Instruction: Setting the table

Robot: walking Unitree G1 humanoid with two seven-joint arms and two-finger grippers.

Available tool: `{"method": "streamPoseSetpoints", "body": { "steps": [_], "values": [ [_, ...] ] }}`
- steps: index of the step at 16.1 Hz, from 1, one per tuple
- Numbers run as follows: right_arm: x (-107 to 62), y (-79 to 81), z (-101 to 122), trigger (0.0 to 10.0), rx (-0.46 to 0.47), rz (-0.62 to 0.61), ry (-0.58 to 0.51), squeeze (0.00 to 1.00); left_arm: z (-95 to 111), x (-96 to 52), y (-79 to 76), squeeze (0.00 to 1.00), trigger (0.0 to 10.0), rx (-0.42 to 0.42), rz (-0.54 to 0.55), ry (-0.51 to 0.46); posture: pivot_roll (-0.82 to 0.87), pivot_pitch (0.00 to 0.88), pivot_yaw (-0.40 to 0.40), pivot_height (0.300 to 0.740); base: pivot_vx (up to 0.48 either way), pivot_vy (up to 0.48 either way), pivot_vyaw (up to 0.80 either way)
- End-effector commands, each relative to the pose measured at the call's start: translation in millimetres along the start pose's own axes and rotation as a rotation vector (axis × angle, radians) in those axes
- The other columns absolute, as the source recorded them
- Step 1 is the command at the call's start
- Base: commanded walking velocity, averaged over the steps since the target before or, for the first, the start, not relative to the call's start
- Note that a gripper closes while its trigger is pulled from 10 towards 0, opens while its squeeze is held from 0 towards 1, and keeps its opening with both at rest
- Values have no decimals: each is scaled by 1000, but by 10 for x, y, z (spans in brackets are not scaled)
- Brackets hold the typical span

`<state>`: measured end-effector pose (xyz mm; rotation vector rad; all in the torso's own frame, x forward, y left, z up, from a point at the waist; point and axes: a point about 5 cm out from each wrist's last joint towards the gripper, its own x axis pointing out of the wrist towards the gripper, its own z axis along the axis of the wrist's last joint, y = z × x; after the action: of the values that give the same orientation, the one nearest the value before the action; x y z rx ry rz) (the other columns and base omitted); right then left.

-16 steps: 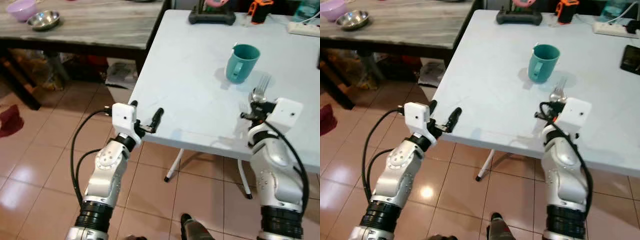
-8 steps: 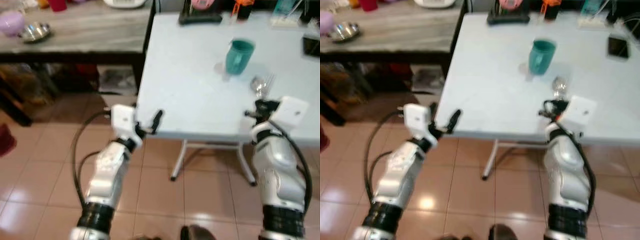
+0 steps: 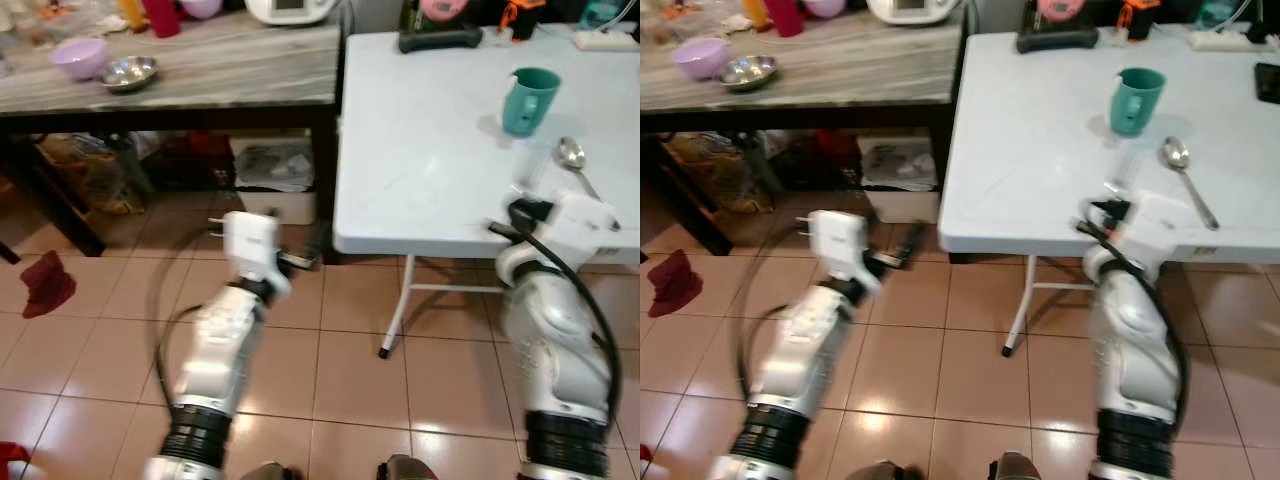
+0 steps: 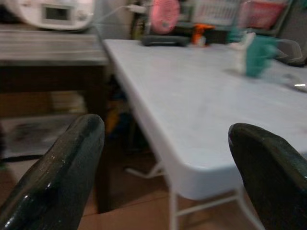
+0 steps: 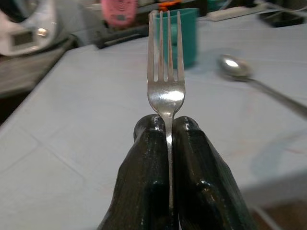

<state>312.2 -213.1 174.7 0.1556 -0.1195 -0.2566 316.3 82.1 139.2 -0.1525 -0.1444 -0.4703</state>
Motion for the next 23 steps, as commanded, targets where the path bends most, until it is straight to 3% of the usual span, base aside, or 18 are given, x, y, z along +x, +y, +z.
{"method": "streamPoseSetpoints", "body": {
  "steps": [1, 2, 5, 7, 8, 10, 11, 16, 20, 21, 23],
  "values": [
    [-8, 65, 32, 10000, -8, 30, -29, 0, 57, -11, 96, 0, 10000, 38, 39, -20, -275, 142, 75, 740, 0, 390, 0],
    [-42, 98, 22, 10000, -71, 63, -48, 0, 86, -23, 171, 0, 10000, 59, 89, -35, -270, 142, 73, 740, 0, 390, 0],
    [-89, 113, -22, 10000, -130, 87, -60, 0, 103, -71, 317, 0, 10000, 98, 174, -40, -258, 151, 72, 740, 0, 385, 0],
    [-93, 128, -29, 10000, -127, 87, -58, 0, 147, -94, 373, 0, 10000, 113, 201, -49, -241, 161, 56, 740, 0, 317, 0],
    [-77, 194, -54, 10000, -115, 100, -55, 0, 153, -132, 460, 0, 10000, 157, 228, -46, -213, 141, 48, 740, 0, 0, 0],
    [-51, 337, -79, 10000, -112, 145, -59, 0, 192, -183, 560, 0, 10000, 168, 239, -52, -169, 126, 53, 740, 0, 0, 0],
    [-20, 413, -77, 10000, -111, 191, -70, 0, 273, -200, 570, 0, 10000, 165, 269, -86, -141, 141, 70, 740, 0, 0, 0],
    [-71, 557, -172, 10000, -137, 256, -77, 0, 172, -316, 546, 0, 10000, 128, 284, -59, -129, 139, 69, 740, 179, 0, 0],
    [-57, 572, -239, 10000, -127, 250, -69, 0, 194, -255, 476, 0, 10000, 124, 237, -61, -104, 129, 70, 740, 367, 0, 0],
    [-69, 659, -224, 10000, -133, 279, -87, 0, 199, -255, 496, 0, 10000, 115, 241, -65, -111, 127, 68, 740, 409, 0, 0],
    [-85, 679, -205, 10000, -129, 288, -93, 0, 203, -247, 485, 0, 10000, 111, 240, -69, -101, 119, 63, 740, 416, 0, 0]
  ]
}}
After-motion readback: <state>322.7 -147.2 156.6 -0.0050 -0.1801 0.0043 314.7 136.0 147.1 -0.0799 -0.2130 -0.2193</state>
